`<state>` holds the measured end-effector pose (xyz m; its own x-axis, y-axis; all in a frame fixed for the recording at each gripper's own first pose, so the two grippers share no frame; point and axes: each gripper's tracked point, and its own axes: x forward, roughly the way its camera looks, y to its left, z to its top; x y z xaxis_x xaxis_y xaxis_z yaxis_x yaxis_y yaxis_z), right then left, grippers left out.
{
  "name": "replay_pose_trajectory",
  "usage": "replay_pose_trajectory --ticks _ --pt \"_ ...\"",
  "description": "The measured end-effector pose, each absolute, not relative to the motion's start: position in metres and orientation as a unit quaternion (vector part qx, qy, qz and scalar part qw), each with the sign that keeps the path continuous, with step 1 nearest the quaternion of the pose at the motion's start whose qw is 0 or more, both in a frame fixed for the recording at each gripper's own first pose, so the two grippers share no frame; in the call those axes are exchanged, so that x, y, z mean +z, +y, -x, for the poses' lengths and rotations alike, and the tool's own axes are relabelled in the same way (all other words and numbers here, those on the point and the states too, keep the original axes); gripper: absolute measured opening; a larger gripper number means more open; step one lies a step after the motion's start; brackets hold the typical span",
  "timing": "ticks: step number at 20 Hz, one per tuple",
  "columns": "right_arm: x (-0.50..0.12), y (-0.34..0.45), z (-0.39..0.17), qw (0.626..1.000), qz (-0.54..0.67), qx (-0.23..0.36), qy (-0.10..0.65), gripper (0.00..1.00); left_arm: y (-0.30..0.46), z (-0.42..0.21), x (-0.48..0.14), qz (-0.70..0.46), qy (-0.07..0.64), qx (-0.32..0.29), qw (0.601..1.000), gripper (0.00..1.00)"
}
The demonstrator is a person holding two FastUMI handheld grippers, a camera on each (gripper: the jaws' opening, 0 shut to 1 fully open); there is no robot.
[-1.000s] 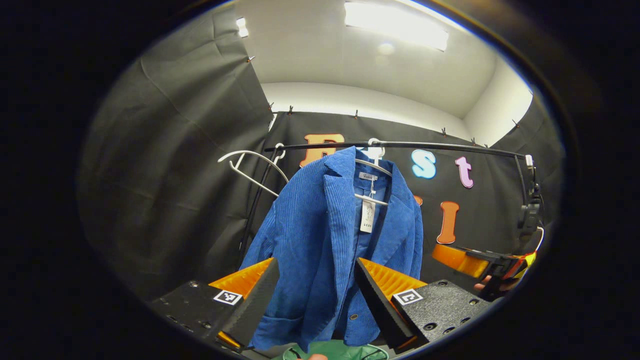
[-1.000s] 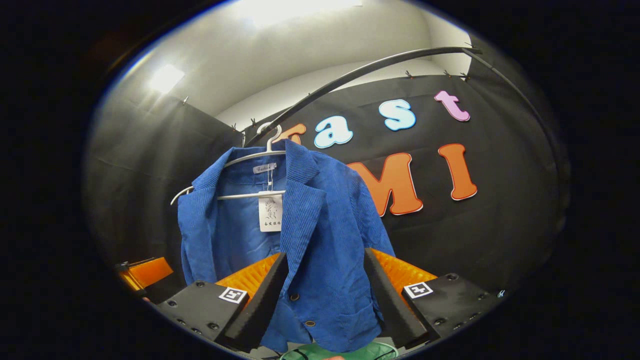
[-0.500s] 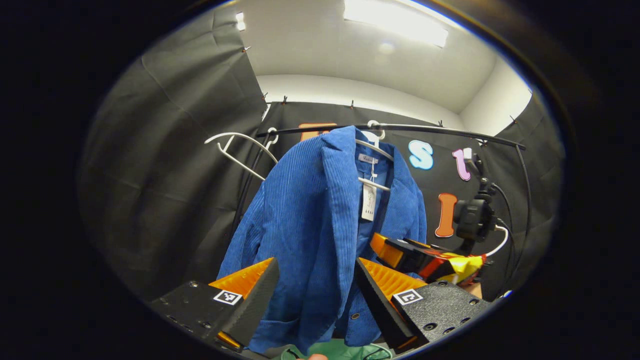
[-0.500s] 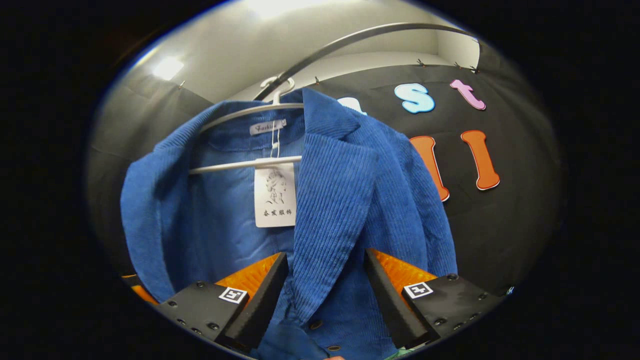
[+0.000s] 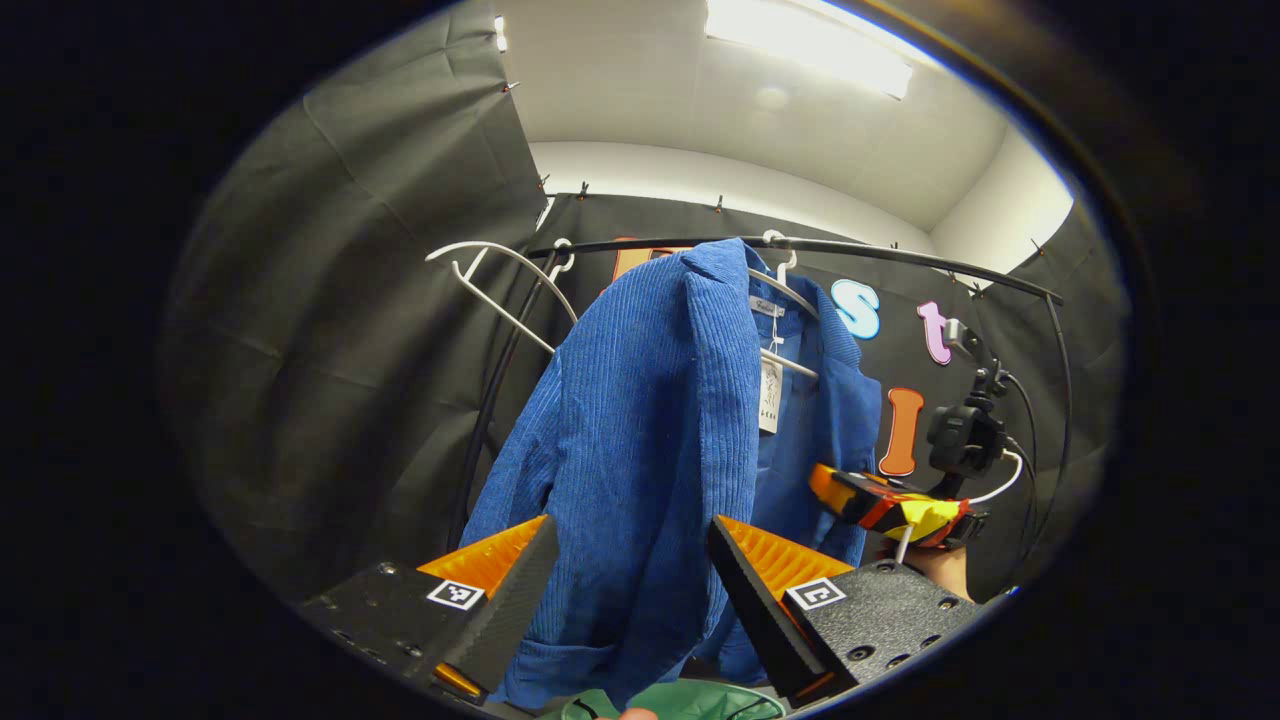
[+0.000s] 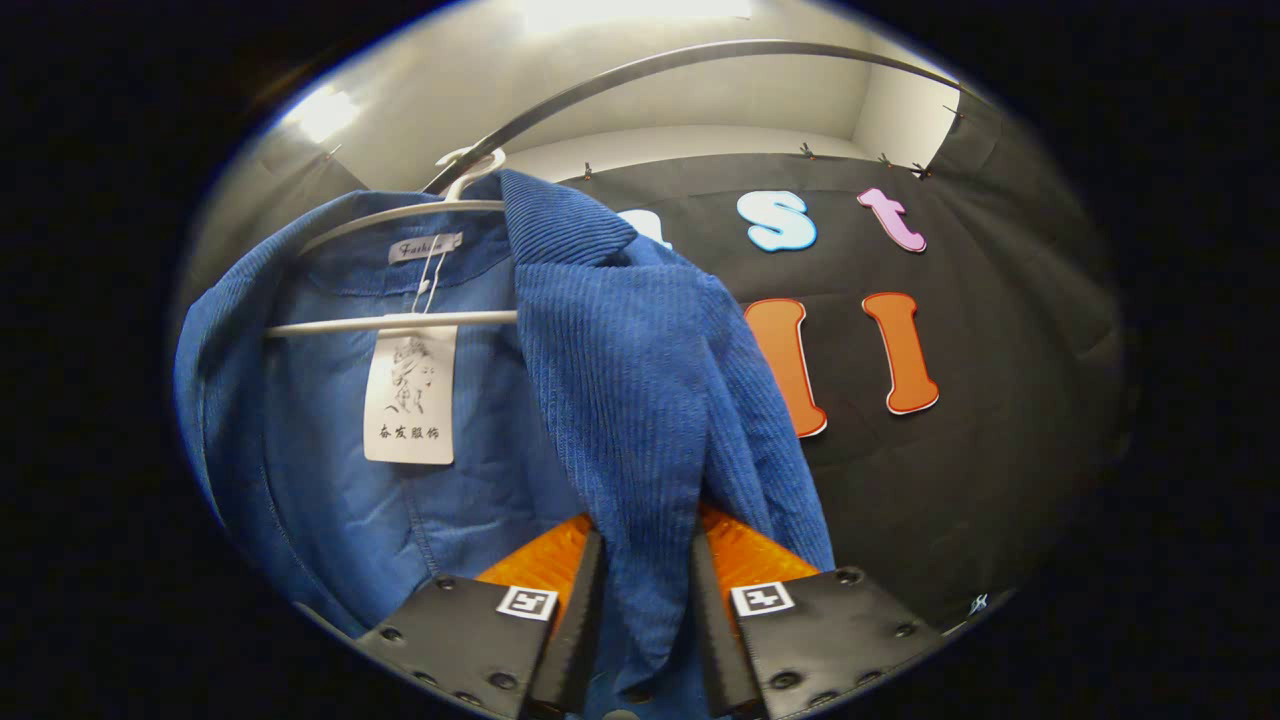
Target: Grasp the clothes on the hanger with both hands and then place them into the laundry hamper below.
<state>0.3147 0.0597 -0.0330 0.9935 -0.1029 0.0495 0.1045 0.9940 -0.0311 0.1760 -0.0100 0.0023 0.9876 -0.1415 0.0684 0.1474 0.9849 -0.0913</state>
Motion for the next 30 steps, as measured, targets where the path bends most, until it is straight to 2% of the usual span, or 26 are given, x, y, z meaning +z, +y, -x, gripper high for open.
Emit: replay_pose_trajectory --ticks 1,2,3,4,5,7,8,9,10,11,12,14,15,17,19,21,22,23,24,25,29,30 --pt "-0.031 0.061 -0.311 0.999 0.011 -0.038 -0.023 0.46 -0.013 -0.176 0.001 0.05 -0.029 -0.075 0.995 0.95" --pt "-0.027 0.06 -0.306 0.999 0.009 -0.029 -0.024 0.27 -0.013 -0.176 0.002 0.052 -0.029 -0.077 0.995 0.92" --pt "-0.022 0.048 -0.301 0.999 0.009 -0.039 -0.032 0.28 -0.014 -0.177 0.003 0.052 -0.028 -0.077 0.995 0.95" --pt "-0.012 0.034 -0.297 0.997 0.009 -0.065 -0.042 0.19 -0.015 -0.179 0.003 0.051 -0.029 -0.076 0.995 0.95" --pt "-0.003 0.03 -0.288 0.996 0.017 -0.061 -0.06 0.11 -0.017 -0.18 0.004 0.05 -0.031 -0.076 0.995 0.95" --pt "0.012 0.032 -0.276 0.995 0.024 -0.038 -0.084 0.01 -0.024 -0.18 0.01 0.043 -0.037 -0.079 0.995 0.94" --pt "0.019 0.028 -0.269 0.994 0.024 -0.041 -0.097 0.01 -0.027 -0.18 0.013 0.037 -0.042 -0.079 0.995 0.95" --pt "0.029 0.027 -0.259 0.993 0.023 -0.04 -0.112 0.07 -0.029 -0.181 0.017 0.031 -0.046 -0.077 0.996 0.94" --pt "0.038 0.027 -0.249 0.991 0.02 -0.037 -0.128 0.01 -0.03 -0.183 0.02 0.026 -0.049 -0.074 0.996 0.94" --pt "0.045 0.029 -0.24 0.99 0.017 -0.032 -0.14 0.07 -0.035 -0.183 0.024 0.027 -0.053 -0.076 0.995 0.91" --pt "0.049 0.03 -0.233 0.989 0.014 -0.025 -0.146 0.07 -0.044 -0.183 0.028 0.031 -0.058 -0.082 0.994 0.95" --pt "0.053 0.033 -0.221 0.988 0.01 -0.009 -0.156 0.07 -0.058 -0.183 0.036 0.045 -0.068 -0.102 0.991 0.92" --pt "0.058 0.035 -0.216 0.987 0.011 -0.002 -0.16 0.07 -0.065 -0.183 0.038 0.048 -0.073 -0.11 0.99 0.97" --pt "0.064 0.04 -0.207 0.986 0.01 0.013 -0.165 0.07 -0.076 -0.189 0.041 0.036 -0.078 -0.112 0.99 0.92" --pt "0.067 0.048 -0.199 0.985 0.006 0.03 -0.171 0.07 -0.072 -0.201 0.043 0.0 -0.087 -0.078 0.993 0.94" --pt "0.066 0.05 -0.196 0.984 0.011 0.035 -0.173 0.07 -0.059 -0.217 0.046 -0.037 -0.098 -0.027 0.994 0.9" --pt "0.065 0.051 -0.196 0.984 0.01 0.041 -0.172 0.07 -0.058 -0.224 0.046 -0.043 -0.102 -0.017 0.994 0.9" --pt "0.065 0.053 -0.195 0.984 0.008 0.047 -0.17 0.07 -0.058 -0.231 0.048 -0.042 -0.107 -0.016 0.993 0.94" --pt "0.063 0.054 -0.196 0.984 0.004 0.052 -0.168 0.07 -0.058 -0.238 0.051 -0.039 -0.111 -0.014 0.993 0.92" --pt "0.063 0.053 -0.195 0.985 0.001 0.054 -0.166 0.07 -0.052 -0.244 0.055 -0.039 -0.115 -0.008 0.993 0.94" --pt "0.065 0.048 -0.196 0.985 0.003 0.056 -0.163 0.07 -0.03 -0.26 0.07 -0.052 -0.146 0.012 0.988 0.9" --pt "0.066 0.046 -0.196 0.985 0.006 0.055 -0.163 0.07 -0.024 -0.262 0.07 -0.049 -0.146 0.015 0.988 0.77"
